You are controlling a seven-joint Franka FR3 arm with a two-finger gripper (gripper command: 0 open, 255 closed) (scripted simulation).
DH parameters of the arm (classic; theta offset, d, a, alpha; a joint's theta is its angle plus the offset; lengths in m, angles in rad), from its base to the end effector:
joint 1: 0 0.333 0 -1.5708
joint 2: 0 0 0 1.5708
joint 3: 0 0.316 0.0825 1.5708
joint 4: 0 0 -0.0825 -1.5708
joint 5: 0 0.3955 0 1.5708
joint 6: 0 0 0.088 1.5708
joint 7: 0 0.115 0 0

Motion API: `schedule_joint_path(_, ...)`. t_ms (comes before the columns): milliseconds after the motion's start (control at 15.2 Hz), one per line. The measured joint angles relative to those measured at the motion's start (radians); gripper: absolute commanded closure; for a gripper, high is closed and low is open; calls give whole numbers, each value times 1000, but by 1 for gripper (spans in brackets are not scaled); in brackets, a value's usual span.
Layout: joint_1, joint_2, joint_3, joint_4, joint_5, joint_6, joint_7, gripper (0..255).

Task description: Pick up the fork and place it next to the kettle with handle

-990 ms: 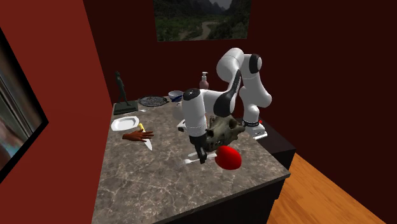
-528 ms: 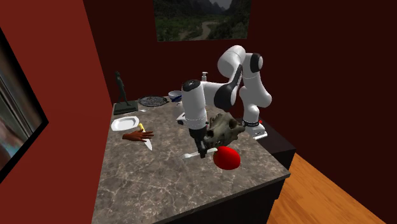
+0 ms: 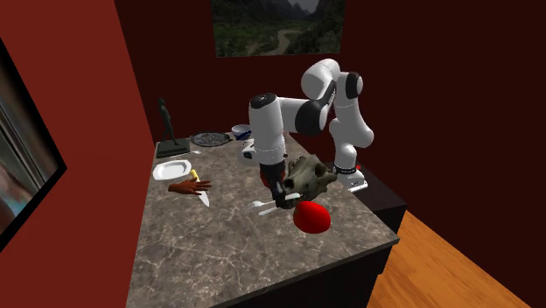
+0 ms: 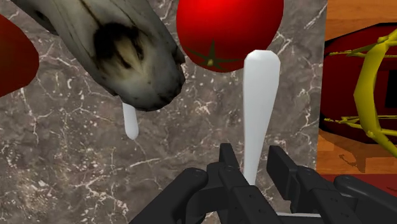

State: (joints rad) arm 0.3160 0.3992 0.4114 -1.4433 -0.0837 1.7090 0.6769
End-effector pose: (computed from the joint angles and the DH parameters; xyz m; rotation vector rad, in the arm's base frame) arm 0.5317 0.4094 0.4575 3.1271 0.0706 -0.1962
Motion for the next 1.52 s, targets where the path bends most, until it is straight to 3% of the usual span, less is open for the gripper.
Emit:
schedule_joint_path(1122, 32, 32, 5, 275, -10, -242, 11, 255)
schedule_joint_path(1518, -81, -203, -6, -32, 72, -160, -84, 255)
